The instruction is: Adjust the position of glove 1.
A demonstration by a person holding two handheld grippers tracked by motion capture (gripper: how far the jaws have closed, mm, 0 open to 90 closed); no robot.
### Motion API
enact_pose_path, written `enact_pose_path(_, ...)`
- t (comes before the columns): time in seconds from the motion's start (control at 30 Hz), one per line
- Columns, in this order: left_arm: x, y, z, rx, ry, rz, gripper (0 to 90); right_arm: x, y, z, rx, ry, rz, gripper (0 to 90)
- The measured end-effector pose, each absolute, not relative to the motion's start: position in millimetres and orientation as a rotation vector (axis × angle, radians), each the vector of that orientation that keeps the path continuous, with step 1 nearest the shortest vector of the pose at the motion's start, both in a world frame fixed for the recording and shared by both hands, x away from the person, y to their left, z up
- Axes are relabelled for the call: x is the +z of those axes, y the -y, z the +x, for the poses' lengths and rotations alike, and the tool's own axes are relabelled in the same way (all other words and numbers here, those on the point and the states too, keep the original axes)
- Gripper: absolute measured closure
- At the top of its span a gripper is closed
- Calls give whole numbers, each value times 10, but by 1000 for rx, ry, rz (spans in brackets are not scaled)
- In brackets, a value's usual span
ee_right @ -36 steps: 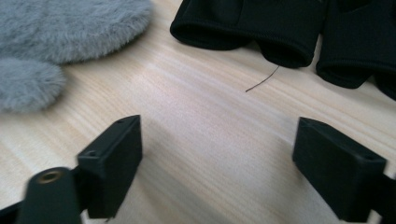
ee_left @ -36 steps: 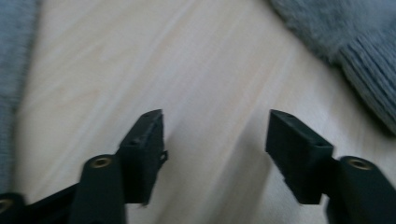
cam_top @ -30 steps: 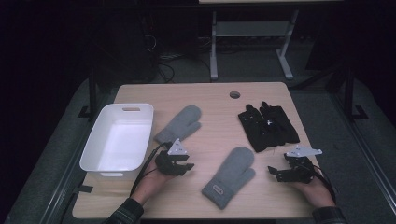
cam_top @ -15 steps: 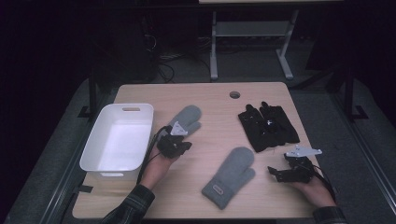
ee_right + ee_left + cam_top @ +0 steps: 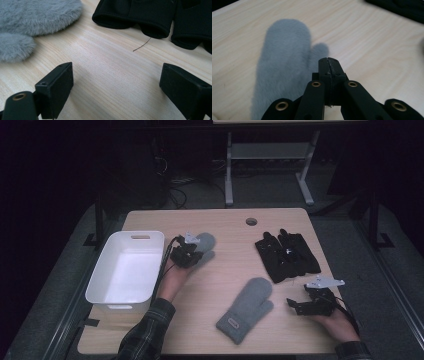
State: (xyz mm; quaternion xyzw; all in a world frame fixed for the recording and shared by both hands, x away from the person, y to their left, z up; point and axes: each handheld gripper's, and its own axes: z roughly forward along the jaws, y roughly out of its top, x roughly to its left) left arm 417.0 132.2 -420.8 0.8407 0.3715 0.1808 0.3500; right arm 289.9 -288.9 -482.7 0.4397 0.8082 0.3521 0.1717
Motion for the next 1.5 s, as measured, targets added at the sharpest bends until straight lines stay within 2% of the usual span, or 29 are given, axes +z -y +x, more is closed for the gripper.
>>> enact_pose_path(0.3,-4516,-1302,4357,481,-1032,2261,892,-4826,2889,2898,1000,-2294,1252,116)
enact_pose_path(0.5,-4547,-1239,4344,467,-1028,2270,893,-4827,2889,2899,1000,-2294,1249,116)
enact_pose_path(1.0,-4545,-823,4108,325,-898,2280,893,-4828,2891,2900,998,-2294,1244,117)
enact_pose_path(1.17,-4519,-695,4043,325,-841,2286,892,-4829,2891,2900,999,-2293,1245,117)
enact_pose_path(1.3,-4405,-720,4076,340,-798,2282,892,-4829,2891,2900,999,-2293,1245,117)
enact_pose_path(1.5,-4243,-906,4277,340,-794,2282,808,-4828,2891,2899,999,-2294,1246,117)
